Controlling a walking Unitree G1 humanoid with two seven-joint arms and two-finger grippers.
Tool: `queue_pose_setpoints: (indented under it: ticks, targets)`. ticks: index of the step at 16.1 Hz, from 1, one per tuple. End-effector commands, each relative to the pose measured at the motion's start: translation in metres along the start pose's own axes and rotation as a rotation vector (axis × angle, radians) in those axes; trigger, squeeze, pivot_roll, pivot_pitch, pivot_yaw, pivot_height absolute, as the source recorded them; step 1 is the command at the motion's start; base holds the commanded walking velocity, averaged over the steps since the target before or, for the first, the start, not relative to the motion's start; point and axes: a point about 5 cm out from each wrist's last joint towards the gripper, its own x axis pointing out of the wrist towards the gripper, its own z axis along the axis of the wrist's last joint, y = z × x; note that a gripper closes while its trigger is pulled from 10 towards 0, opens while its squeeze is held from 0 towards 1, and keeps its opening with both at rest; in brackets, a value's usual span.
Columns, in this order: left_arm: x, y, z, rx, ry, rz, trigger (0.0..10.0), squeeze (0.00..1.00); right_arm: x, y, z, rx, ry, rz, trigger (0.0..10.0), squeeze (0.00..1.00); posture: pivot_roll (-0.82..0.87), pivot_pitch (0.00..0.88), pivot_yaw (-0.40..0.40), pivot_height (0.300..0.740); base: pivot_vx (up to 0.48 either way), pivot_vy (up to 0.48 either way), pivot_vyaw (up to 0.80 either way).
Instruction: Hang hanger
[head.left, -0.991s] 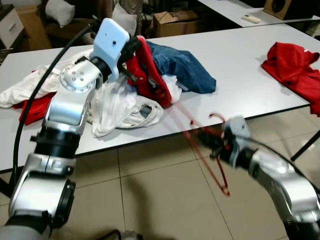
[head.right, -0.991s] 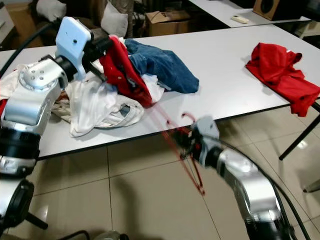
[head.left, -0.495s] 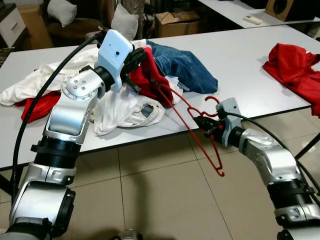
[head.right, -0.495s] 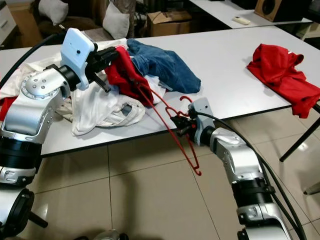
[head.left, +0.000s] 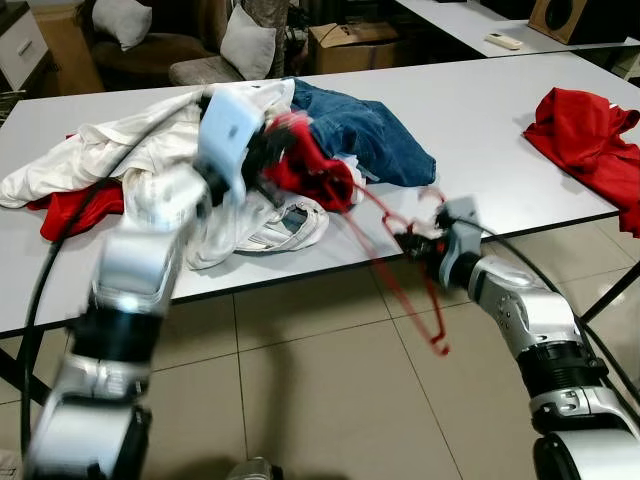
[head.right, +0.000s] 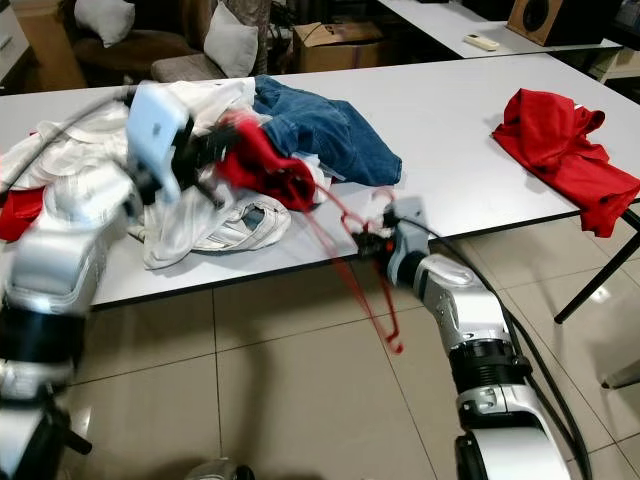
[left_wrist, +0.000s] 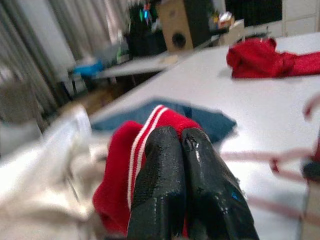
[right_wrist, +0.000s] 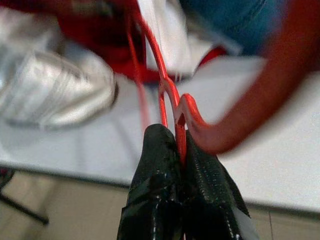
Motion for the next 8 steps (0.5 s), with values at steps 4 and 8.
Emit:
queue_pose_setpoints:
  ticks: [4,8]
  targets:
    - [-0.022,-0.009,-0.052,-0.237,0.066,0.207,10.0,0.00,-0.025,0.010,0.024,0.046,-0.268,-0.094,10.0,0.00,-0.13,0.000,0.003,0.740,0.000,0.000,0.00]
    - [-0.030,-0.029,-0.071,-0.197,0.067,0.263,10.0,0.00,-0.032,0.026,0.002,0.062,-0.219,-0.152,10.0,0.00,-0.14,0.000,-0.012,0.740,0.000,0.000,0.00]
